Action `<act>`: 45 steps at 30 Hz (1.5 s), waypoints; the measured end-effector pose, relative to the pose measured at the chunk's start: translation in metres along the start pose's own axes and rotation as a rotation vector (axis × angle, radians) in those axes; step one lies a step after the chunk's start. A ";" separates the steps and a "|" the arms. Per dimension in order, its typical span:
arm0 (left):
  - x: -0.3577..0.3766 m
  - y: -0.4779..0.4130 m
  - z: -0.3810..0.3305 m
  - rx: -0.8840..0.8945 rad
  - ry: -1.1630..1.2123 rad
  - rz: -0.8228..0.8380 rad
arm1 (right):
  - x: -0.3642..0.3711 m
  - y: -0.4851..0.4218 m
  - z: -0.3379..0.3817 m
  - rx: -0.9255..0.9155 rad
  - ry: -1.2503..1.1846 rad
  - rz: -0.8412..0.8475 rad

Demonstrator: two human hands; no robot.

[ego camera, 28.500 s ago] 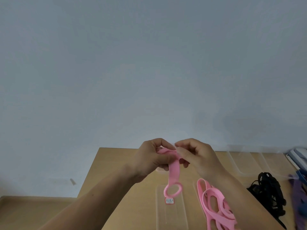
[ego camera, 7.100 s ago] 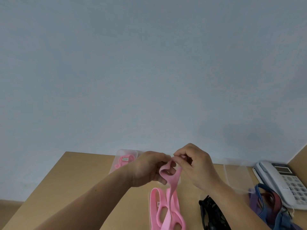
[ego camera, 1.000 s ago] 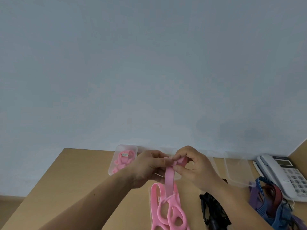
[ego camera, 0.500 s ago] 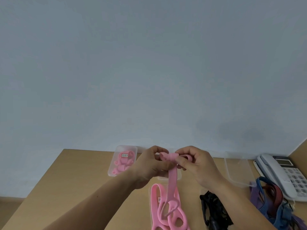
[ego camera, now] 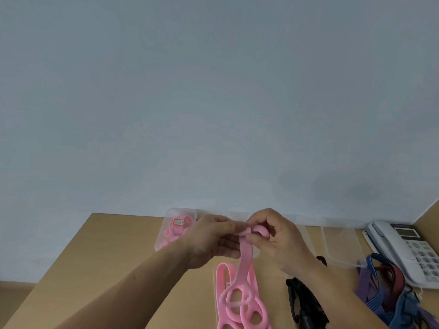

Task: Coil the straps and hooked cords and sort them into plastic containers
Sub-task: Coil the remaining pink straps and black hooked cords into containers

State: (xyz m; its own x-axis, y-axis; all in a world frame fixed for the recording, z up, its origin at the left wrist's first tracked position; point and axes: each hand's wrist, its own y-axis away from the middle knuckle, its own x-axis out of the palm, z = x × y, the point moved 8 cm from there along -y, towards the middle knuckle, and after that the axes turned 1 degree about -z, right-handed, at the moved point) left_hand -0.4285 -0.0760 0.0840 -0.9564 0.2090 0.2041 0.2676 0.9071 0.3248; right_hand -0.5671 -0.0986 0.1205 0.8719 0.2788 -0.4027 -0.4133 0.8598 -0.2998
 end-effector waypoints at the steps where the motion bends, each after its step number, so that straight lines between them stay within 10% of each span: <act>1: 0.000 0.000 -0.001 0.012 -0.002 -0.002 | 0.001 0.001 -0.002 0.026 -0.037 0.020; 14: -0.002 0.005 -0.017 0.258 -0.025 -0.082 | 0.002 0.001 -0.013 0.231 -0.295 0.000; 45: 0.009 0.016 -0.011 0.125 0.100 0.007 | 0.010 0.013 0.000 0.226 -0.407 0.090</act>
State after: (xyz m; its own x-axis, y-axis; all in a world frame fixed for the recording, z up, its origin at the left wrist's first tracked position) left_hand -0.4315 -0.0636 0.1012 -0.9363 0.1839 0.2994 0.2518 0.9454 0.2067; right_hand -0.5638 -0.0850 0.1127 0.8860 0.4625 -0.0335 -0.4637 0.8836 -0.0654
